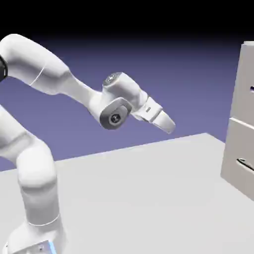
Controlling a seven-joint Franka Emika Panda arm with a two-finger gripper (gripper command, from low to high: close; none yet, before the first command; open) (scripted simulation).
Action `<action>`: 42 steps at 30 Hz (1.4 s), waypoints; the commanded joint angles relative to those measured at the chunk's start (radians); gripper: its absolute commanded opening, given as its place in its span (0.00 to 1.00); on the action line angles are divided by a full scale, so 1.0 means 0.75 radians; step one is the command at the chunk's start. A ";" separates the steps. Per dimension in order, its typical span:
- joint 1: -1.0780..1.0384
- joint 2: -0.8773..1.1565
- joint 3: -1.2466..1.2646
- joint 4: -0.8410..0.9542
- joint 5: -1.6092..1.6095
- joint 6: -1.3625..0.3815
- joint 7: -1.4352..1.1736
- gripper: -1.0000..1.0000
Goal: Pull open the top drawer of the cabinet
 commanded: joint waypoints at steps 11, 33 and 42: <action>-0.239 0.347 0.310 0.292 -0.572 -0.037 -0.638 0.50; -0.716 1.040 0.931 0.875 -1.717 -0.112 -1.914 0.50; -0.911 1.324 1.185 1.113 -2.185 -0.143 -2.435 0.50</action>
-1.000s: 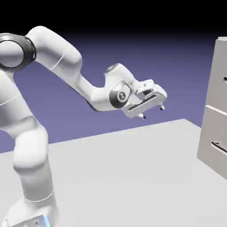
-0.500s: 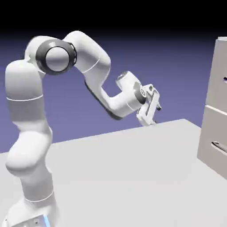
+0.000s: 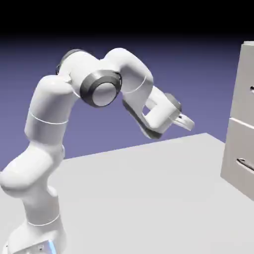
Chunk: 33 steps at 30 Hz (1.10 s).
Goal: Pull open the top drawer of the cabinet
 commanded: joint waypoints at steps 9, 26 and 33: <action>-0.195 0.284 0.254 0.239 -0.468 -0.031 -0.522 0.50; -0.564 0.819 0.733 0.689 -1.353 -0.088 -1.508 0.50; -0.393 0.879 0.660 0.936 -1.263 -0.015 -1.649 0.50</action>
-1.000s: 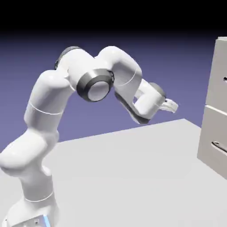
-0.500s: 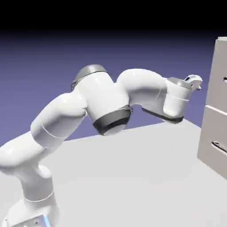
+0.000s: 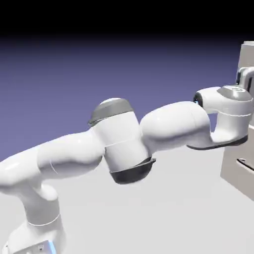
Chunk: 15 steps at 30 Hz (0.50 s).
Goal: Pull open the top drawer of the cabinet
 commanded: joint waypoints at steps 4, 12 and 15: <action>0.118 0.036 -0.054 0.163 0.067 0.050 -0.088 0.50; -0.089 -0.003 0.060 -0.127 -0.051 -0.049 0.034 0.00; -0.198 -0.022 0.115 -0.271 -0.090 -0.094 0.083 0.00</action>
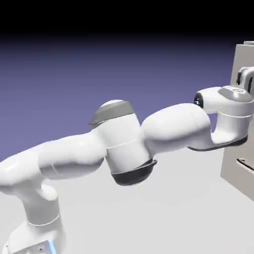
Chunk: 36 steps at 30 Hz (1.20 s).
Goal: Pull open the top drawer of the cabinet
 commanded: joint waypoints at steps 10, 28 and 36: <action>-0.392 -0.066 0.193 -0.475 -0.081 -0.120 0.156 0.00; -0.845 -0.370 0.398 -0.818 -0.262 -0.085 0.673 0.00; -1.108 -0.326 0.582 -1.021 -0.253 -0.088 0.682 1.00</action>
